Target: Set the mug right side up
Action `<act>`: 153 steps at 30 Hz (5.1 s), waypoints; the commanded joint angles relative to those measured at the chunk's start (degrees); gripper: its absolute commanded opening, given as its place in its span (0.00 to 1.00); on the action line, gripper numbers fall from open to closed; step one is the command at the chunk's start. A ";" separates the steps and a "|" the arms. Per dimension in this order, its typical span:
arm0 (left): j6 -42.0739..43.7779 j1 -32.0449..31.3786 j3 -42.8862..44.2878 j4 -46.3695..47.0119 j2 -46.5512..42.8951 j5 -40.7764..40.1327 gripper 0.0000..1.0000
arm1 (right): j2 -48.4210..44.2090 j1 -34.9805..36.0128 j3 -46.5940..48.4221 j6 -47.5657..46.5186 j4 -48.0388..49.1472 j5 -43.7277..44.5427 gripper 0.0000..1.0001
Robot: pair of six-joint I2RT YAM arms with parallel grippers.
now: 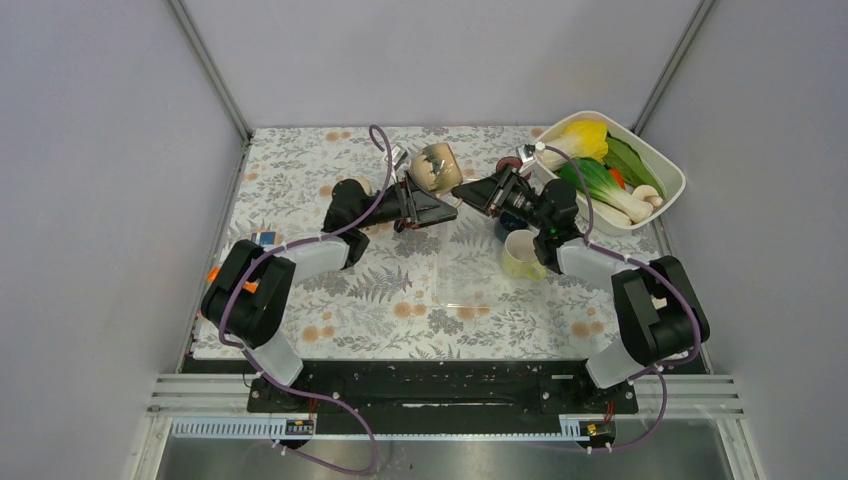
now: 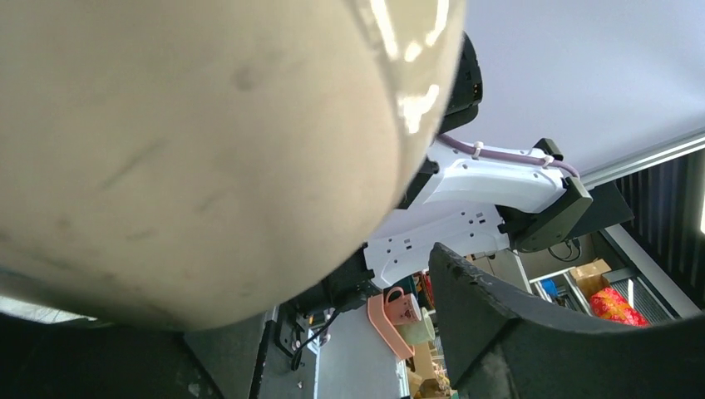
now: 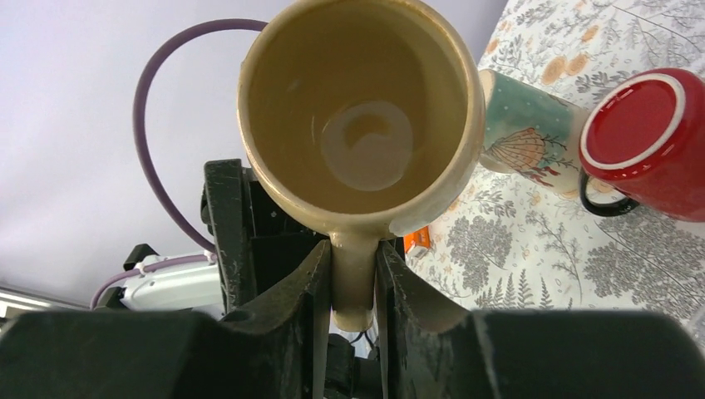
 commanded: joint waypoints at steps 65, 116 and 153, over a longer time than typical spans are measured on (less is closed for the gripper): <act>4.97 5.96 4.08 -4.04 -7.01 4.09 0.99 | -3.61 2.03 13.07 -13.38 -10.81 -9.42 0.00; 79.44 30.01 10.09 -87.04 -26.25 7.80 0.99 | 16.46 -0.32 29.98 -37.56 -42.91 17.09 0.00; 79.30 30.05 9.09 -86.43 -27.83 10.42 0.99 | 15.69 -0.26 30.63 -41.11 -53.66 22.19 0.54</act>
